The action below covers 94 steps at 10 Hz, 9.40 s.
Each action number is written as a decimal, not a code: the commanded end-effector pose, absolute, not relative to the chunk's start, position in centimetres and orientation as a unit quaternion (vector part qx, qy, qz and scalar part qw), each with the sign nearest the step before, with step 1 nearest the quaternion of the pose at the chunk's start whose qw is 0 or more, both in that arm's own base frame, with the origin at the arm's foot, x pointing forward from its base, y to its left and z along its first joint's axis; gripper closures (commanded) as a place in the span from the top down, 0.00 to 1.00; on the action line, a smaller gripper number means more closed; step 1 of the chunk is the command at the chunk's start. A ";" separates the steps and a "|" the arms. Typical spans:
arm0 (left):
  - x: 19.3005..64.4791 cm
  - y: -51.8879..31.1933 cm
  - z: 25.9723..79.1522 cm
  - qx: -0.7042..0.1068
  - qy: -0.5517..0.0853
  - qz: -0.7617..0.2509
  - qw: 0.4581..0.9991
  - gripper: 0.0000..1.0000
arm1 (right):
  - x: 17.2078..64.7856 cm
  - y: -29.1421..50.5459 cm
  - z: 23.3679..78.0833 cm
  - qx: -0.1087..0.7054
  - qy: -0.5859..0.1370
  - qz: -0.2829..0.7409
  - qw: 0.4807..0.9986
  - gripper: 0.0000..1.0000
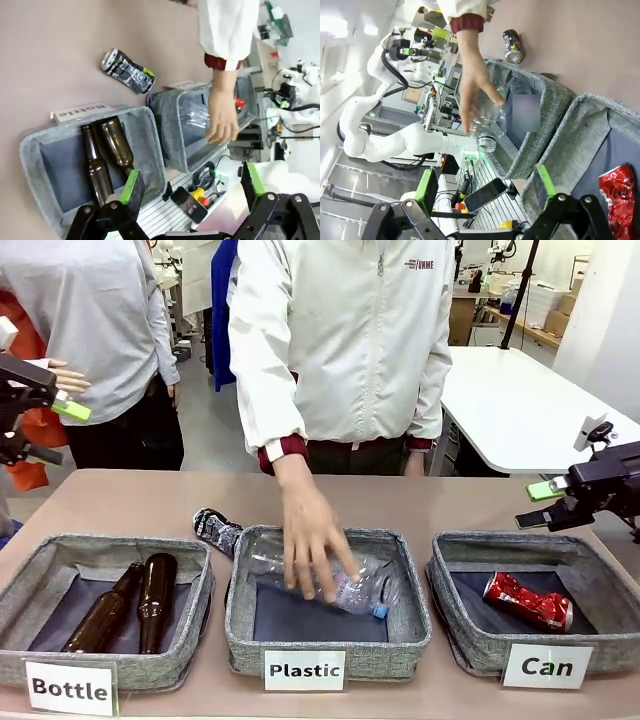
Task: Sort the can waste into the basket.
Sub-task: Pick up the can waste from the table and place it in the right Fabric basket.
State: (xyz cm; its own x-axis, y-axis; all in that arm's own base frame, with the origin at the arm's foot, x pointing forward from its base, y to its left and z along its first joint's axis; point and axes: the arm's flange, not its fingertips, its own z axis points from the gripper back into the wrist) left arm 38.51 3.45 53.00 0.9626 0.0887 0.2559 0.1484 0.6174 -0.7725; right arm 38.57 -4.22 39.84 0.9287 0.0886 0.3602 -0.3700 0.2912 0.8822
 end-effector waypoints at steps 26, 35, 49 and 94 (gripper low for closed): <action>51.7 -19.5 47.1 -0.105 -0.194 -0.640 0.736 1.00 | 38.5 -4.3 39.9 0.572 -0.131 0.153 0.795 1.00; 53.8 -25.4 42.4 0.101 -0.151 -0.762 0.621 1.00 | 38.5 -4.3 39.9 0.572 -0.131 0.153 0.795 1.00; 57.6 -23.9 34.7 0.025 -0.021 -0.851 0.525 1.00 | 38.5 -4.3 39.9 0.572 -0.131 0.153 0.795 1.00; 42.4 -50.0 49.7 -0.337 -0.233 -0.590 0.696 0.45 | 27.3 -19.3 46.5 0.497 -0.204 0.010 0.843 1.00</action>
State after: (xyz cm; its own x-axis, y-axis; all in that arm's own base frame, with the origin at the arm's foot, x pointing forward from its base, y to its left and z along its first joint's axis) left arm 38.89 -46.50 49.43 0.2028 -0.6341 0.7462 0.9767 0.0768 -0.2002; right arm 28.13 -18.50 47.04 0.9254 -0.1160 0.3607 -0.2507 0.5266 0.8123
